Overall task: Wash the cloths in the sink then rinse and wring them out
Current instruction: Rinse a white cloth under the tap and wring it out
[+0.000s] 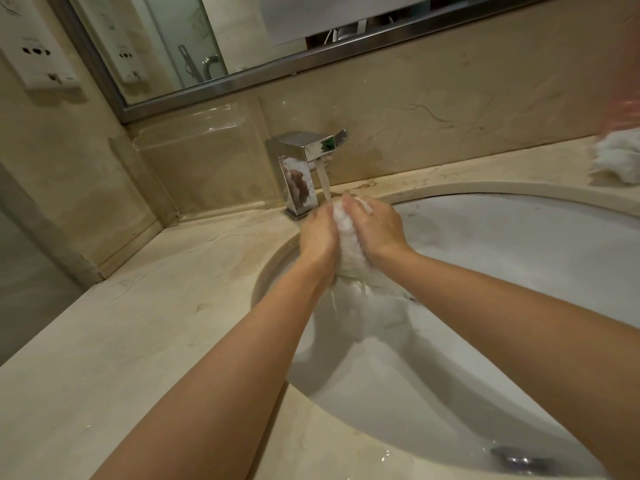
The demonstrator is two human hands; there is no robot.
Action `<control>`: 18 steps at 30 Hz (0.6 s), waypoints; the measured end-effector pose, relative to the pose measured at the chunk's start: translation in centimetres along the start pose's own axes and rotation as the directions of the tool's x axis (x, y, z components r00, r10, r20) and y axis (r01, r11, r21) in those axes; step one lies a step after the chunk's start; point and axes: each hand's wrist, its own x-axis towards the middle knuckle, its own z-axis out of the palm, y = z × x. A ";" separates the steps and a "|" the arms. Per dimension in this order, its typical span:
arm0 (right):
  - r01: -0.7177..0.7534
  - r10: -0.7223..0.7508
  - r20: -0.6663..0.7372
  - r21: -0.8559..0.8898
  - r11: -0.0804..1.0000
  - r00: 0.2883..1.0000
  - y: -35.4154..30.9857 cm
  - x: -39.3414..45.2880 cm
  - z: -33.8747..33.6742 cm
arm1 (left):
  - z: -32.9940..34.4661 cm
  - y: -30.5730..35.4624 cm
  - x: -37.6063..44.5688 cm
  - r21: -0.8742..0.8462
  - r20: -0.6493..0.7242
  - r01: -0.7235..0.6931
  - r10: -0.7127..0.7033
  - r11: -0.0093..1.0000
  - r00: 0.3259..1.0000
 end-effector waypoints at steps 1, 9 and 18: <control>-0.028 0.028 0.027 0.023 0.999 0.999 0.0 0.1 0.2 | -0.1 0.1 0.0 -0.008 -0.056 -0.032 0.032 0.999 0.998; -0.274 0.268 -0.059 -0.197 0.941 0.962 0.0 1.1 0.4 | -1.2 0.8 -1.0 -0.068 -0.315 -0.294 0.259 0.953 0.913; -0.272 0.231 0.242 0.156 0.949 0.943 0.6 0.5 0.5 | -1.5 0.8 -0.6 -0.050 -0.342 -0.304 0.270 0.951 0.900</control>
